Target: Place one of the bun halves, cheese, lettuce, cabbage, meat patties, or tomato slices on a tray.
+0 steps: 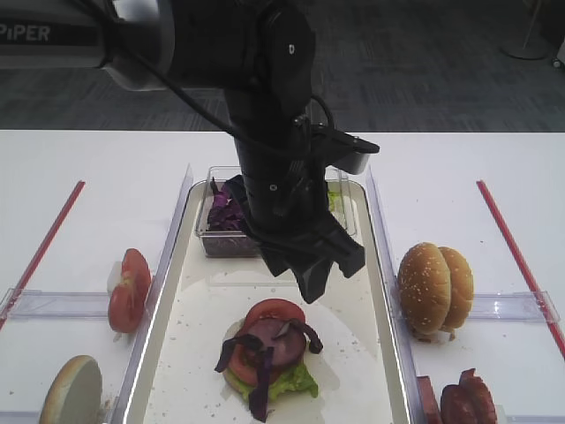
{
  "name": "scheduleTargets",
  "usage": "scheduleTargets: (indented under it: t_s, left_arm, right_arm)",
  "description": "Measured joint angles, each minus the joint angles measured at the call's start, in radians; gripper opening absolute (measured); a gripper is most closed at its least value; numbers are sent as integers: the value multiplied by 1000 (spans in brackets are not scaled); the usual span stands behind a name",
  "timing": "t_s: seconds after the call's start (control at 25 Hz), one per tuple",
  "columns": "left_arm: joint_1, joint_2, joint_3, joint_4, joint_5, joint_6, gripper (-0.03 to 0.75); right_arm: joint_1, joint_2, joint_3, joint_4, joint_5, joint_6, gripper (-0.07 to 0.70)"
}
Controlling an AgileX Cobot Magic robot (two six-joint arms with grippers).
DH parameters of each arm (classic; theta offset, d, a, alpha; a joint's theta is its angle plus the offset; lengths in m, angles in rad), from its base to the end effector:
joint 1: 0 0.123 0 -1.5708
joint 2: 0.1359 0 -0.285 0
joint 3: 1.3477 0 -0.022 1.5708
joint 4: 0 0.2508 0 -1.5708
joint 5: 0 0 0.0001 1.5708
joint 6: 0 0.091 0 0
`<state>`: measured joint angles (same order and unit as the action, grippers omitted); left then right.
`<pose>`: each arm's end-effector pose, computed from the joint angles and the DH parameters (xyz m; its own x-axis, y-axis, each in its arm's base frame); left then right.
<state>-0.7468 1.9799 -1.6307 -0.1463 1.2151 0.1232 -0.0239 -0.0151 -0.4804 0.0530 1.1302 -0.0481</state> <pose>0.2883 -0.2838 0.2333 -0.6795 0.7259 -0.1066 0.7334 0.6675 -0.1287 -0.0079 0.0046 0.2664 -0.5193 -0.0130 -0.8545 -0.0303 0.9995 0.0031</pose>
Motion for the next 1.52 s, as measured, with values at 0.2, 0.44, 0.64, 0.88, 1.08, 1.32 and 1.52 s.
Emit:
scheduleTargets:
  t_s: [0.2, 0.44, 0.64, 0.88, 1.08, 1.32, 1.52]
  left_arm:
    - [24, 0, 0, -4, 2, -3, 379]
    - [114, 0, 0, -4, 2, -8, 389]
    - [192, 0, 0, 30, 2, -8, 430]
    - [274, 0, 0, 93, 2, -16, 456]
    - [341, 0, 0, 95, 2, -20, 461]
    - [430, 0, 0, 95, 2, -20, 461]
    - [502, 0, 0, 97, 2, -22, 461]
  right_arm:
    - [0, 0, 0, 0, 0, 0, 692]
    - [0, 0, 0, 0, 0, 0, 692]
    - [0, 0, 0, 0, 0, 0, 692]
    - [0, 0, 0, 0, 0, 0, 692]
    - [0, 0, 0, 0, 0, 0, 692]
    - [0, 0, 0, 0, 0, 2, 692]
    - [0, 0, 0, 0, 0, 2, 692]
